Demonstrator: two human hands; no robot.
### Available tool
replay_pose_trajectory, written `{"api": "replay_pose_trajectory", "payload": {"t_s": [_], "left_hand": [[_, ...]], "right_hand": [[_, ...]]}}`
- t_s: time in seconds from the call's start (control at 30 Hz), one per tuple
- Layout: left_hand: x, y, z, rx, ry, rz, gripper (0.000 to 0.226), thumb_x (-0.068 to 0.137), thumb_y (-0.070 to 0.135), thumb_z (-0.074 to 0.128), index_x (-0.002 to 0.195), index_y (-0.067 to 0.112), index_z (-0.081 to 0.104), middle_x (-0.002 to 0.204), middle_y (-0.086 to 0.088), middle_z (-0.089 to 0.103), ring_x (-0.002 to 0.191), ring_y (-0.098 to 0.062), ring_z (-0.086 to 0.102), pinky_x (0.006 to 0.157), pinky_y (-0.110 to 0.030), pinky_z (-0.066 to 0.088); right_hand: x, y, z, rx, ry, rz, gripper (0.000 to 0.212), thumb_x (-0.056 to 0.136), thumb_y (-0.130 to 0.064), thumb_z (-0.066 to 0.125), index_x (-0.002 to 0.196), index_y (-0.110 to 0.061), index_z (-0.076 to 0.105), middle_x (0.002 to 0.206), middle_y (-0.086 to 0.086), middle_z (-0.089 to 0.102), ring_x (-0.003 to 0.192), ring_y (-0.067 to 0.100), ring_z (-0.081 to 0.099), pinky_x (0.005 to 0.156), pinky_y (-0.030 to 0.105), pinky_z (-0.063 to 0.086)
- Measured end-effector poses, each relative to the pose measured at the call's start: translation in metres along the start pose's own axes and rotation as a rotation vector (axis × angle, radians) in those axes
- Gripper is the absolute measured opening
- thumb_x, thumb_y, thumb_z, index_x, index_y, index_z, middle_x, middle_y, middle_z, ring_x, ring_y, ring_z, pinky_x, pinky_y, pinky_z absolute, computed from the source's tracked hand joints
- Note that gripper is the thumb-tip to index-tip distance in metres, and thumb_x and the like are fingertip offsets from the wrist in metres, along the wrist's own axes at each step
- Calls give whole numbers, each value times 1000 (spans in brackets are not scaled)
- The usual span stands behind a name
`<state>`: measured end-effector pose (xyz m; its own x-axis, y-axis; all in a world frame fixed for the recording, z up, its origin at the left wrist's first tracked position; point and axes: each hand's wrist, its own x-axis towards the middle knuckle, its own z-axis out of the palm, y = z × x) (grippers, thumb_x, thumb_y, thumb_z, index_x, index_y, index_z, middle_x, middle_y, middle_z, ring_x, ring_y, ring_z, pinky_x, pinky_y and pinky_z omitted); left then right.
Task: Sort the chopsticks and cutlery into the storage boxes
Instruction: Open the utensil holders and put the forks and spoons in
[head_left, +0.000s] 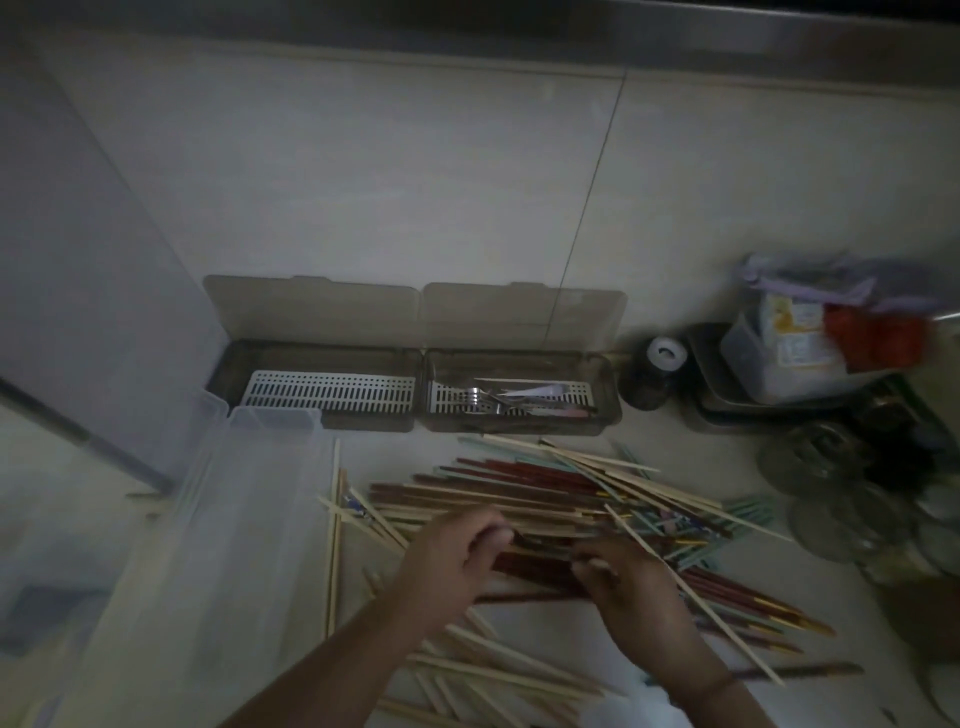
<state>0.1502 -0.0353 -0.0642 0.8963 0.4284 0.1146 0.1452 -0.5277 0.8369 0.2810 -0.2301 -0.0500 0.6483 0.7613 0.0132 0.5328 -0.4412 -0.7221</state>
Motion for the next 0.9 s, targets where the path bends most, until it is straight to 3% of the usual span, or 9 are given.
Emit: {"api": "replay_pose_trajectory", "payload": {"t_s": [0.07,0.13,0.17,0.23,0.33,0.47,0.67,0.77,0.9], "left_hand": [[16,0,-10,-81,57,-72,19,93,43,54,92,27,65,78,13,64,71,-3,60,62,-26,46],[32,3,-19,-83,106,-98,19,92,45,53,101,32,63,92,17,65,84,0,60,70,-23,47],[39,2,-23,13,150,-99,26,92,49,51,111,34,60,106,17,64,96,1,58,78,-23,47],[52,-4,-30,369,193,-126,47,92,53,45,131,29,51,135,7,51,125,-14,44,99,-36,41],[60,-14,-36,692,22,-258,67,92,57,41,149,28,23,159,5,17,146,-22,7,116,-50,11],[58,-21,-34,754,-107,-309,75,91,56,40,153,29,7,162,9,-3,147,-21,-11,114,-57,-2],[61,-17,-38,751,-129,-326,76,91,50,45,153,29,6,161,10,-1,148,-20,-9,112,-60,-5],[63,-16,-39,775,-151,-325,76,90,50,45,153,29,6,161,10,-1,148,-20,-7,111,-62,-7],[59,-15,-35,764,-162,-328,78,91,50,44,153,27,3,161,8,-7,147,-22,-14,112,-60,-5]], "right_hand": [[19,2,-6,53,24,34,26,87,-24,68,86,-50,64,91,-37,63,87,-6,62,72,4,43],[46,3,-15,63,60,39,25,90,-22,64,82,-46,62,86,-25,66,84,-3,62,71,9,44],[63,2,-20,36,113,28,25,91,-19,62,82,-41,61,84,-20,65,83,-2,61,70,11,42],[98,-2,-31,-116,252,-8,16,92,-17,54,84,-28,63,83,-9,61,82,12,59,72,21,39],[147,-4,-37,-437,297,-10,32,88,-27,40,93,-10,66,98,13,59,92,37,51,79,37,36],[186,1,-17,-577,120,63,22,90,-24,50,106,-17,64,121,10,52,113,33,36,92,45,31],[198,15,9,-730,-161,114,32,91,-40,38,115,-33,57,131,2,43,127,30,25,106,61,12],[192,21,5,-703,-149,159,38,95,-47,29,117,-34,57,132,2,47,127,29,27,107,58,15],[169,21,-20,-541,53,-26,22,94,-34,53,103,-22,69,112,5,63,119,32,43,103,45,30]]}}
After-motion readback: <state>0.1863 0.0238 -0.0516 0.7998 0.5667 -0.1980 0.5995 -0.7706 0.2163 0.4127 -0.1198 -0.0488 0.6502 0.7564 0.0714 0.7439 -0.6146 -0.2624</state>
